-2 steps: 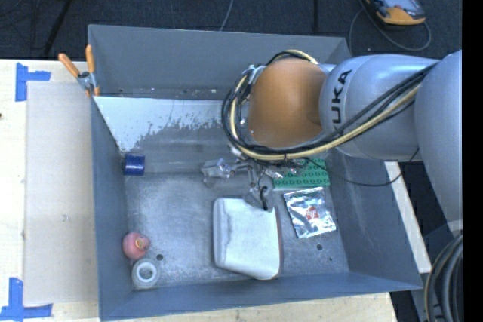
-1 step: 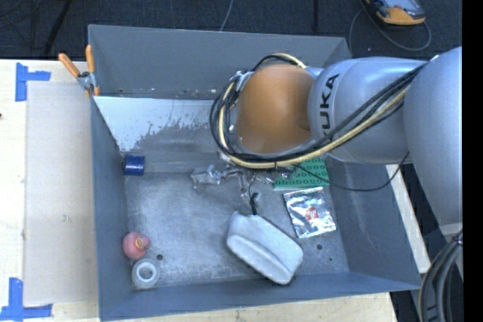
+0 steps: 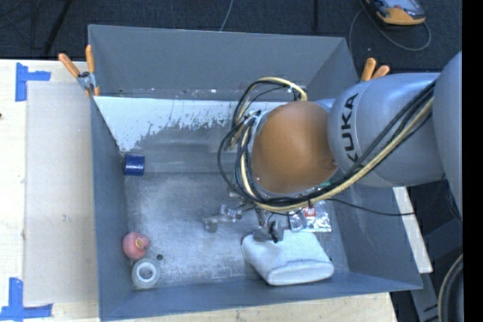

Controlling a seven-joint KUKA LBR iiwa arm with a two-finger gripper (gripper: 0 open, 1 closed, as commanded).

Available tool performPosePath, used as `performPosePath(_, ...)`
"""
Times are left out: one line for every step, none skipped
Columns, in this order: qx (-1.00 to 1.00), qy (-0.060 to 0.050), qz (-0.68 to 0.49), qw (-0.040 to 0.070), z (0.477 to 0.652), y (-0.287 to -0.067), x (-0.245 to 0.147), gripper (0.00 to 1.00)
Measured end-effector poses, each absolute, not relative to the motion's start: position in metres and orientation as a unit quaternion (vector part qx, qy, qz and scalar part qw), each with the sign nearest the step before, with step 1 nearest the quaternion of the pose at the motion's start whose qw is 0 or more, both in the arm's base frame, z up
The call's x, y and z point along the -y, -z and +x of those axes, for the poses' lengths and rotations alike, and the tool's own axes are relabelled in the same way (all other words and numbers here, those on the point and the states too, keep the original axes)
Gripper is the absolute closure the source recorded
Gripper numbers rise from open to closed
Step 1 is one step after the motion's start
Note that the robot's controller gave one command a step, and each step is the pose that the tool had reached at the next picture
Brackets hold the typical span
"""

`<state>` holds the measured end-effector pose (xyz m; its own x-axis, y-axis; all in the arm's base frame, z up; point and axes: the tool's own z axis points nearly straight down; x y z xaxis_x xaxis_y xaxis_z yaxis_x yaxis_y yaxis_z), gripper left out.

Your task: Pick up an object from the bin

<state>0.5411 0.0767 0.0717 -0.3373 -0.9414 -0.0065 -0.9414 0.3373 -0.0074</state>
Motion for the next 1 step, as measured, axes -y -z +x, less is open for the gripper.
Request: performPosePath(-0.819, -0.001, -0.574, 0.003, 0.5401, -0.0708, -0.0767, 1.00)
